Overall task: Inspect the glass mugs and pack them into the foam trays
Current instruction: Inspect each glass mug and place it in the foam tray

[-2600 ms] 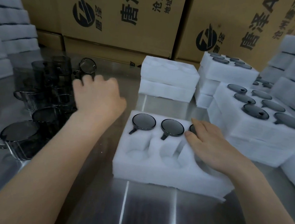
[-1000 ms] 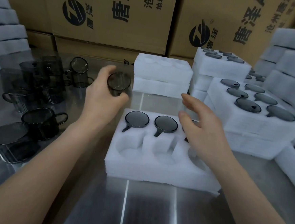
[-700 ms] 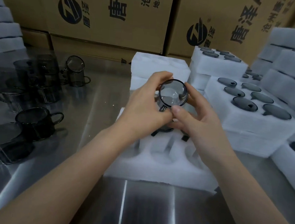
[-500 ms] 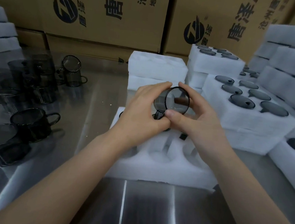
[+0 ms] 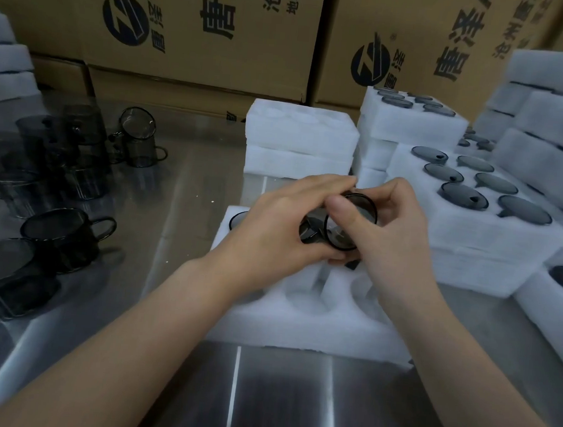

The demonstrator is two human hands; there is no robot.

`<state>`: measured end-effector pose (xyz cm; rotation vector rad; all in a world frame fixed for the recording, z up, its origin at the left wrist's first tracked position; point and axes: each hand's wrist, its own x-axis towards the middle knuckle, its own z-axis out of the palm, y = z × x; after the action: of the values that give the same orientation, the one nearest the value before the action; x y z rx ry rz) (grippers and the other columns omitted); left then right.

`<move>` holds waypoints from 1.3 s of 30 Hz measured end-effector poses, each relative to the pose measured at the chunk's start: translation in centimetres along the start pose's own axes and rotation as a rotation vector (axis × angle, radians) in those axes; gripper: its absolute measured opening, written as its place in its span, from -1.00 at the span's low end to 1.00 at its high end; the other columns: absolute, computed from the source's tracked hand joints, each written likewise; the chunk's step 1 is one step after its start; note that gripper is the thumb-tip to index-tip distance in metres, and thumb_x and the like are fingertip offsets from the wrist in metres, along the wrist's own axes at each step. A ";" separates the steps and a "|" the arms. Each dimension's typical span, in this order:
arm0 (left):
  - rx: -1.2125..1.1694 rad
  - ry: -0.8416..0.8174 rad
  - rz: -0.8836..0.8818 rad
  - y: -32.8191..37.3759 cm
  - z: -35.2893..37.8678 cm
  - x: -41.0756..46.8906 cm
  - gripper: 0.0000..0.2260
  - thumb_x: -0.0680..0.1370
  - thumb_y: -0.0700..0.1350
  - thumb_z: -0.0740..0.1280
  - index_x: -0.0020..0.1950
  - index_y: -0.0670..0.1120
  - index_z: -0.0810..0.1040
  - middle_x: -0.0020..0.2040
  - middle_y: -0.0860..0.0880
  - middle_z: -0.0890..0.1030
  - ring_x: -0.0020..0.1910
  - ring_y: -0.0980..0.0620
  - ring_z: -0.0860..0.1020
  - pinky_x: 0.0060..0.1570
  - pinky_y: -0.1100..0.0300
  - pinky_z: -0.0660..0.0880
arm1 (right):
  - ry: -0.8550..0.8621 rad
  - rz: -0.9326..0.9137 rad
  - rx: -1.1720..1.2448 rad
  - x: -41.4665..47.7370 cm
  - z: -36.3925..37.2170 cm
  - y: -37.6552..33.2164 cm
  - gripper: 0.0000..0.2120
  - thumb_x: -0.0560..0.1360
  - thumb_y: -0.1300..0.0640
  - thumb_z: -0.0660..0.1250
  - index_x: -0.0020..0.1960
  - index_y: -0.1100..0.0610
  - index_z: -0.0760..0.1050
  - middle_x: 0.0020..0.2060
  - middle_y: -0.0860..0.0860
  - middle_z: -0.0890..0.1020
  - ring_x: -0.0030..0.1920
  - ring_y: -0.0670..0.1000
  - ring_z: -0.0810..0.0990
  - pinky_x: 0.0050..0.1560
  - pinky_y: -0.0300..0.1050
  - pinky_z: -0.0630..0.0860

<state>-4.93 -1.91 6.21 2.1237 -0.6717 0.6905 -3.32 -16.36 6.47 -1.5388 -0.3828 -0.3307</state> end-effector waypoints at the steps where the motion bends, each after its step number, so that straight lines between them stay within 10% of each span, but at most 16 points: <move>1: -0.002 0.004 0.009 0.0 0.0 0.0 -0.36 0.32 -0.18 0.59 0.37 -0.16 0.48 0.31 -0.01 0.54 0.30 0.11 0.47 0.26 0.27 0.42 | 0.000 0.011 0.033 0.0 -0.1 -0.2 -0.65 0.22 -0.12 0.57 -0.26 -0.05 0.42 -0.26 0.05 0.61 -0.28 0.07 0.65 -0.55 -0.06 0.52; 5: -0.044 0.017 0.013 -0.1 -0.1 -0.1 -0.37 0.32 -0.20 0.58 0.37 -0.12 0.48 0.29 0.11 0.52 0.26 0.23 0.46 0.19 0.45 0.34 | -0.016 0.034 0.118 -0.1 -0.3 -0.7 -0.68 0.31 -0.12 0.50 -0.26 0.04 0.42 -0.30 0.05 0.65 -0.42 0.11 0.62 -0.59 -0.07 0.50; 11: -0.217 0.063 -0.104 -0.6 0.0 -0.1 -0.31 0.33 -0.23 0.57 0.39 0.07 0.42 0.33 0.10 0.52 0.29 0.19 0.48 0.28 0.11 0.47 | -0.124 0.170 0.307 0.3 -0.8 -0.6 -0.83 0.39 -0.03 0.38 -0.25 0.06 0.51 -0.17 0.16 0.66 -0.36 0.12 0.64 -0.50 -0.11 0.51; 18: -0.461 0.142 -0.240 -1.1 -0.6 0.1 -0.35 0.32 -0.21 0.52 0.40 -0.07 0.45 0.23 0.01 0.60 0.23 0.09 0.56 0.25 0.08 0.50 | -0.341 0.223 0.460 0.8 -1.3 -0.5 -0.61 0.47 0.16 0.27 0.29 0.16 0.50 0.10 0.10 0.67 -0.19 0.07 0.66 -0.19 -0.14 0.62; 30: -0.215 0.106 -0.192 -0.6 -0.2 -0.1 -0.38 0.27 -0.14 0.47 0.32 0.12 0.46 0.18 0.15 0.56 0.13 0.20 0.55 0.16 0.27 0.49 | -0.193 0.055 0.036 0.3 -0.4 0.2 -0.52 0.24 0.22 0.60 0.03 0.09 0.42 0.00 0.00 0.64 -0.13 0.06 0.70 -0.25 -0.03 0.64; 39: -0.047 -0.005 -0.072 0.0 0.4 -0.3 -0.40 0.34 -0.16 0.58 0.33 -0.01 0.47 0.19 0.15 0.58 0.15 0.23 0.53 0.14 0.28 0.47 | 0.053 0.030 -0.105 0.1 0.1 0.1 -0.67 0.39 -0.12 0.50 -0.25 -0.03 0.36 -0.33 -0.09 0.56 -0.52 -0.02 0.54 -0.60 -0.18 0.41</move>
<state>-5.03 -2.20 5.81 2.0965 -0.6053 0.6240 -3.23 -16.29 6.43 -1.6334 -0.3041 -0.3720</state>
